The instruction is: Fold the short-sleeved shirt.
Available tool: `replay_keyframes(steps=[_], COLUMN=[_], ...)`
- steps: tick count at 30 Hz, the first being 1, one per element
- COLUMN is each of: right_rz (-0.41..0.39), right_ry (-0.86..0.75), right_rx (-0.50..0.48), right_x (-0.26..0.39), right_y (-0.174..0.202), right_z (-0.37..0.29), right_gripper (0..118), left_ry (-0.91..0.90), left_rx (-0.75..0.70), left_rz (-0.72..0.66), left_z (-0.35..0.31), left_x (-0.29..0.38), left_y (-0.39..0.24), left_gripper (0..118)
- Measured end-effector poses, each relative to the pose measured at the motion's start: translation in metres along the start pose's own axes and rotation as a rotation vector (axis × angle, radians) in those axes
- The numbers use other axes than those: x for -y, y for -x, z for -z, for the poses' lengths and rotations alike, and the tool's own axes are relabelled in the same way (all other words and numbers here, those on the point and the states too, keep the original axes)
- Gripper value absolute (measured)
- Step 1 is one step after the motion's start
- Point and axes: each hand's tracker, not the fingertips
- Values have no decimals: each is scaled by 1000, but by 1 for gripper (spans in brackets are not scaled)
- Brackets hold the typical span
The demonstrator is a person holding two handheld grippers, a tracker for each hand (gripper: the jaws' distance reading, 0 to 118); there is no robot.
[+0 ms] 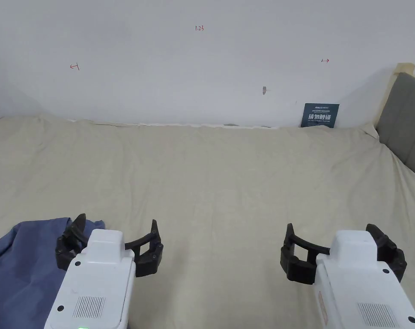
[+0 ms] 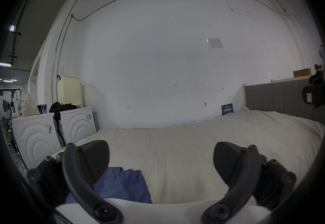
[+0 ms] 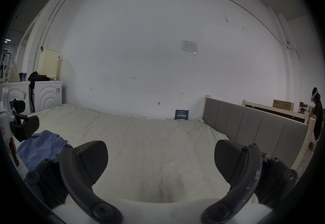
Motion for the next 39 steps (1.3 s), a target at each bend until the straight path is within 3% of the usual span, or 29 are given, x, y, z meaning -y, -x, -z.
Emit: replay_keyframes(steps=[1,2,4,5,6,17,31,39], right_rz=[-1,-4,-8,-10,-13,-16,-48,-61], right_ry=[2,2,8,12,18,27,-17,-8], right_rx=[1,-2,-3,-4,-4,-74,-486,-597], right_x=[0,0,-2,-2,-2,-6,-24,-21], right_y=[0,0,1,1,1,19,189,237], right_z=[0,0,-1,0,1,20,37,27], right_gripper=[118,112,65,31,2,1,1,1], left_ry=[1,0,3,15,28,43,124,228], left_rx=[4,8,19,30,35,-35,-426,-509], left_rz=[-4,-10,-24,-33,-32,-45,-9,-63], left_z=[0,-1,-1,0,0,-4,-64,-89], left_x=[-1,-1,-2,-3,-4,1,19,30], left_y=[0,0,-1,-1,0,38,204,254], left_gripper=[108,94,36,8,0,0,0,0])
